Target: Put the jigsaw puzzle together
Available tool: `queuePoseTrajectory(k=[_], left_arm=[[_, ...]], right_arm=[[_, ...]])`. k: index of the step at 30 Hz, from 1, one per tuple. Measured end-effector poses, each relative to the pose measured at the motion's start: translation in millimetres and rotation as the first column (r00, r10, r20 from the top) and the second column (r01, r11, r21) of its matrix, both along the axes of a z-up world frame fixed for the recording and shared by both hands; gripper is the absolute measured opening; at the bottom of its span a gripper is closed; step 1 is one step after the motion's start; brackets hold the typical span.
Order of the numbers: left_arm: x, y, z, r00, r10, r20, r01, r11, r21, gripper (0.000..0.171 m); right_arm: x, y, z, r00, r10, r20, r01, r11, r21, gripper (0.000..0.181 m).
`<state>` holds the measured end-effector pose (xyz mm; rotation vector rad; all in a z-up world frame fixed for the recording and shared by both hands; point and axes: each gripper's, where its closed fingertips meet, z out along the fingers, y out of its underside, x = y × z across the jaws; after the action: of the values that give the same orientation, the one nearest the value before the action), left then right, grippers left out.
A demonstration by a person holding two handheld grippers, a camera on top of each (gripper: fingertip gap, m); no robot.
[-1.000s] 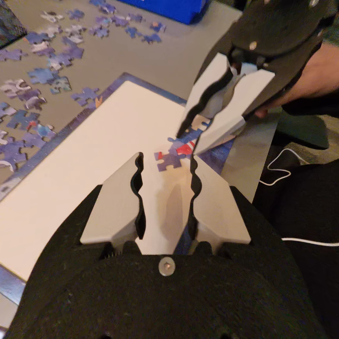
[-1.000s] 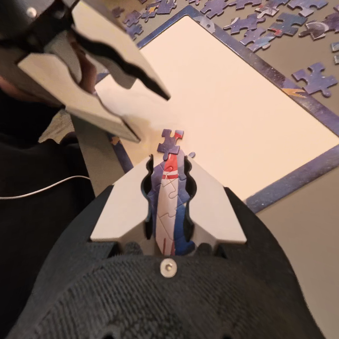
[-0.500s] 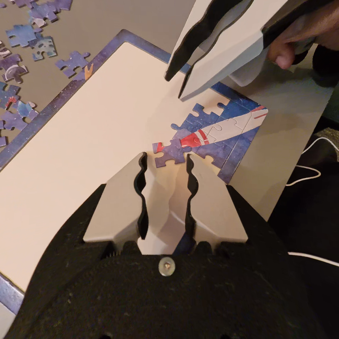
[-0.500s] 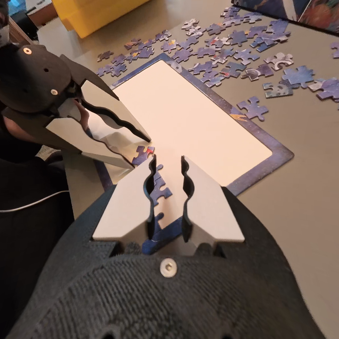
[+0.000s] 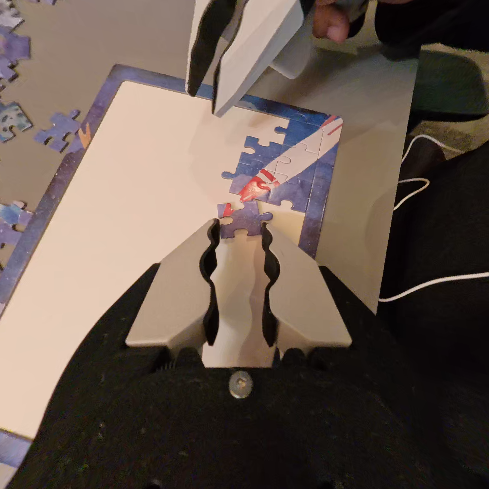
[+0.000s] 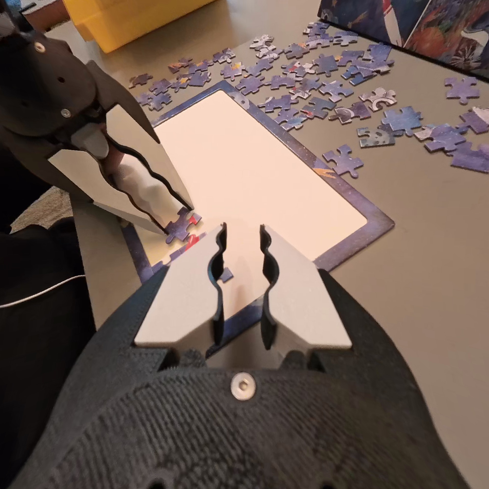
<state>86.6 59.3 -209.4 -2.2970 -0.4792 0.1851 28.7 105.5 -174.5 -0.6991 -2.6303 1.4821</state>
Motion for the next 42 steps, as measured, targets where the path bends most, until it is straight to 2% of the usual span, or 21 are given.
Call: queuePoseTrajectory(k=[5, 10, 13, 17, 20, 27, 42], left_arm=[[3, 6, -1, 0.99, -0.142, 0.004, 0.142, 0.989, -0.051, 0.031], [5, 9, -3, 0.965, -0.249, 0.082, 0.254, 0.965, -0.056, 0.031], [0, 6, -3, 0.963, -0.255, 0.085, 0.261, 0.963, -0.069, 0.031], [1, 9, -2, 0.959, -0.259, 0.114, 0.263, 0.964, -0.025, 0.04], [1, 9, -2, 0.959, -0.255, 0.12, 0.258, 0.966, -0.012, 0.04], [1, 12, -3, 0.957, -0.27, 0.108, 0.273, 0.962, -0.01, 0.04], [-1, 20, -2, 0.947, -0.297, 0.123, 0.297, 0.955, 0.014, 0.035]], right_arm=[[-2, 2, -3, 1.0, -0.016, 0.014, 0.016, 1.0, 0.022, 0.021], [3, -1, -2, 1.0, 0.001, 0.031, -0.001, 1.0, 0.017, 0.022], [16, -8, 2, 0.997, 0.034, 0.071, -0.036, 0.999, 0.025, 0.024], [25, -11, -3, 0.997, 0.06, 0.041, -0.065, 0.988, 0.137, 0.023], [37, -17, -10, 0.993, 0.109, 0.055, -0.117, 0.977, 0.176, 0.022], [61, -27, -28, 0.965, 0.222, 0.141, -0.245, 0.954, 0.174, 0.015], [68, -28, -32, 0.95, 0.255, 0.18, -0.279, 0.953, 0.122, 0.015]])
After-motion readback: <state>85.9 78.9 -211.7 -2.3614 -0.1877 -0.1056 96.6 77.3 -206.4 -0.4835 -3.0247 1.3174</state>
